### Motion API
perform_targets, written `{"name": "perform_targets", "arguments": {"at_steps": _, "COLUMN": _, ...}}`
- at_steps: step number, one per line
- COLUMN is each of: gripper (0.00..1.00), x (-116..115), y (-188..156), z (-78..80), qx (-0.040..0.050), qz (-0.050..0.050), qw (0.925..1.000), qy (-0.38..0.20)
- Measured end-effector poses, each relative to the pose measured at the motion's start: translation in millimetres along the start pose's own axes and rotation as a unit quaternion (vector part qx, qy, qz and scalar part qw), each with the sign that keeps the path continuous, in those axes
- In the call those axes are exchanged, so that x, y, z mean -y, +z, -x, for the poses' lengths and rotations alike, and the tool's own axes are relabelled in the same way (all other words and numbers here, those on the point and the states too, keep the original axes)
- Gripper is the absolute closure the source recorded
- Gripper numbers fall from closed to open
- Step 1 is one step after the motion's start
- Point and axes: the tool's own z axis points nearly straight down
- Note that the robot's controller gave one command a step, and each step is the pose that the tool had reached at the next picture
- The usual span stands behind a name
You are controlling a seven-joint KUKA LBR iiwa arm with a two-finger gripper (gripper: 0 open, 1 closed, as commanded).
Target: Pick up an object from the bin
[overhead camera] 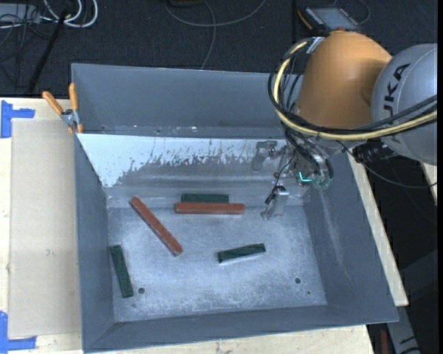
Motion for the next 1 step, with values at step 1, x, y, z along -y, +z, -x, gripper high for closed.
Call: {"name": "perform_targets", "arguments": {"at_steps": 1, "gripper": 0.00, "x": 1.7, "y": 159.0, "z": -88.3, "qx": -0.0018, "qz": 0.000, "qw": 0.9985, "qy": -0.054}}
